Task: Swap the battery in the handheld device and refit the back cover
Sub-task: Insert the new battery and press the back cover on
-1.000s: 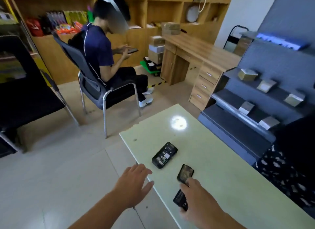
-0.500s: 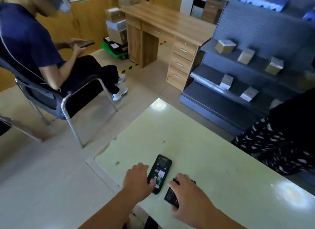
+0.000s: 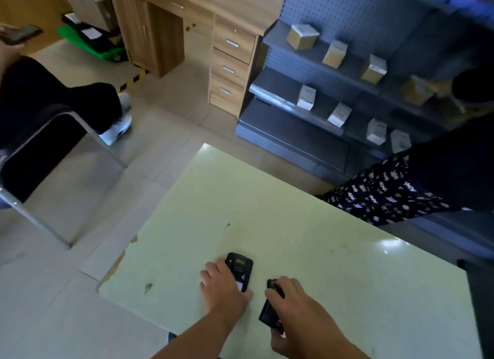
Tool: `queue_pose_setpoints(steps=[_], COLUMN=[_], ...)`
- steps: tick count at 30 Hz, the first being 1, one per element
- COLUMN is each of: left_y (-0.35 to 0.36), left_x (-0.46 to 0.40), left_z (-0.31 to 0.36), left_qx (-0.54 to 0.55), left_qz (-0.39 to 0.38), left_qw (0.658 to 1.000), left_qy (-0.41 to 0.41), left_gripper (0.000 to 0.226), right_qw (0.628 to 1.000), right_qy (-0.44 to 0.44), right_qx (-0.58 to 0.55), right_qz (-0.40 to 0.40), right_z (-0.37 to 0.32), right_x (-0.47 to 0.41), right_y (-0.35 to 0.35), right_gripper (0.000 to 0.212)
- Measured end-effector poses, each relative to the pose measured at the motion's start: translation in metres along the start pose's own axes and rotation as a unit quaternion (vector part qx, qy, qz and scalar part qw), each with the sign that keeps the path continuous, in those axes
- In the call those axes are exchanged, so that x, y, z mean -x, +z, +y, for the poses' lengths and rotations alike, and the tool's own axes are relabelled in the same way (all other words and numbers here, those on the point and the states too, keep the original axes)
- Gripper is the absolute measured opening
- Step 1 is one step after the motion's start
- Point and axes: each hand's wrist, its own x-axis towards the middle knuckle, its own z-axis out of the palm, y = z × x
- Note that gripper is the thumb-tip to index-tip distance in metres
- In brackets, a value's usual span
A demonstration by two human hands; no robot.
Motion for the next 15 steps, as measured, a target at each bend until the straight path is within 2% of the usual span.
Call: queue_pose_setpoints(steps=[3,5,7,9,12,15], left_y=[-0.007,-0.017,-0.028,-0.041,-0.061,-0.080], left_x=[-0.003,-0.004,0.001,0.008,0.022,0.037], left_z=[-0.003,-0.006,-0.009,-0.008,-0.001,0.008], left_qx=[0.026,0.147,0.285,0.392,0.473,0.528], left_qz=[-0.045,-0.106,-0.164,-0.207,-0.232,-0.267], left_qw=[0.998,0.982,0.942,0.893,0.843,0.799], left_qy=[0.030,0.046,0.064,0.078,0.105,0.107], left_gripper=[0.090,0.078,0.063,0.060,0.061,0.046], right_qw=[1.000,0.999,0.998,0.995,0.983,0.972], right_qy=[0.003,0.001,-0.004,-0.016,-0.034,-0.052], right_qx=[-0.009,-0.015,-0.026,-0.050,-0.087,-0.111], right_qz=[0.026,0.044,0.060,0.089,0.158,0.202], right_z=[0.005,0.008,0.011,0.015,0.022,0.028], right_x=[0.002,0.005,0.010,0.016,0.023,0.032], right_y=[-0.003,-0.007,-0.012,-0.018,-0.020,-0.025], right_gripper=[0.052,0.053,0.053,0.056,0.062,0.065])
